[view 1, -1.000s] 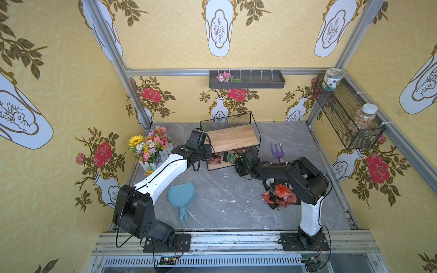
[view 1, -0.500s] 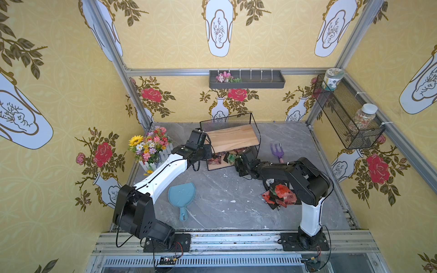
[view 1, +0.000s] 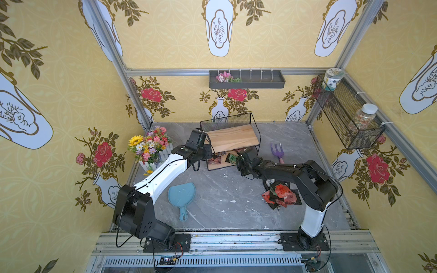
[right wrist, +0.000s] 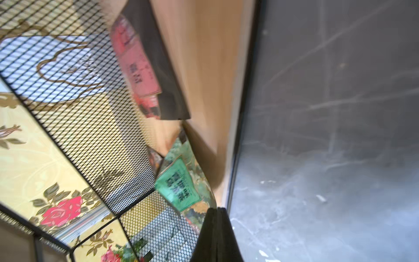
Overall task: Remove the tea bags from the shelf
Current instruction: Pick up the tea bag from the shelf.
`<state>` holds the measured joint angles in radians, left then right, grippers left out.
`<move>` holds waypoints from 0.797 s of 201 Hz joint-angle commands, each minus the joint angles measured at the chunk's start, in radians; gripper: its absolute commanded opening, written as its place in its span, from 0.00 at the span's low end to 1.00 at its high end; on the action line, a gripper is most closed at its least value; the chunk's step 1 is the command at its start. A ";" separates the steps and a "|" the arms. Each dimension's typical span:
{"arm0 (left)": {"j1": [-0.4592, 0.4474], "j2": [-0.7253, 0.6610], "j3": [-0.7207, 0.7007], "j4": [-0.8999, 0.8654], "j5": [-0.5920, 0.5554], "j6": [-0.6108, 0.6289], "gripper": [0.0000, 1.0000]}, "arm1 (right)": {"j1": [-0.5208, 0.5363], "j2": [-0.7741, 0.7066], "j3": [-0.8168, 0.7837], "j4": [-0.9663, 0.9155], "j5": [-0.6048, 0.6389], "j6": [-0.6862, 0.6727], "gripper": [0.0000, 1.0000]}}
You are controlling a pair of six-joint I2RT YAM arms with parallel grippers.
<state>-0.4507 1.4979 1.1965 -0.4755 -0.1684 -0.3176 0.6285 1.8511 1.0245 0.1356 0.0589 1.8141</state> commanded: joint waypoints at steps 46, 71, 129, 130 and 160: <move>0.001 0.009 0.001 -0.008 -0.011 0.000 0.25 | 0.010 -0.049 -0.006 0.060 0.013 -0.012 0.00; 0.001 0.010 0.003 -0.008 -0.010 0.000 0.25 | 0.012 -0.065 0.005 0.062 0.007 -0.020 0.00; 0.001 0.012 0.006 -0.011 -0.010 0.003 0.25 | 0.030 -0.131 0.009 0.022 0.003 -0.043 0.00; 0.001 0.012 0.007 -0.011 -0.010 0.003 0.25 | 0.031 -0.132 0.008 0.021 0.003 -0.043 0.00; 0.002 0.012 0.009 -0.010 -0.014 0.003 0.25 | 0.039 -0.197 0.010 -0.051 -0.003 -0.092 0.00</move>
<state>-0.4500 1.5017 1.2003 -0.4732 -0.1684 -0.3180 0.6632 1.6997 1.0248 0.1368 0.0551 1.7748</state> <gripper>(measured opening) 0.244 0.066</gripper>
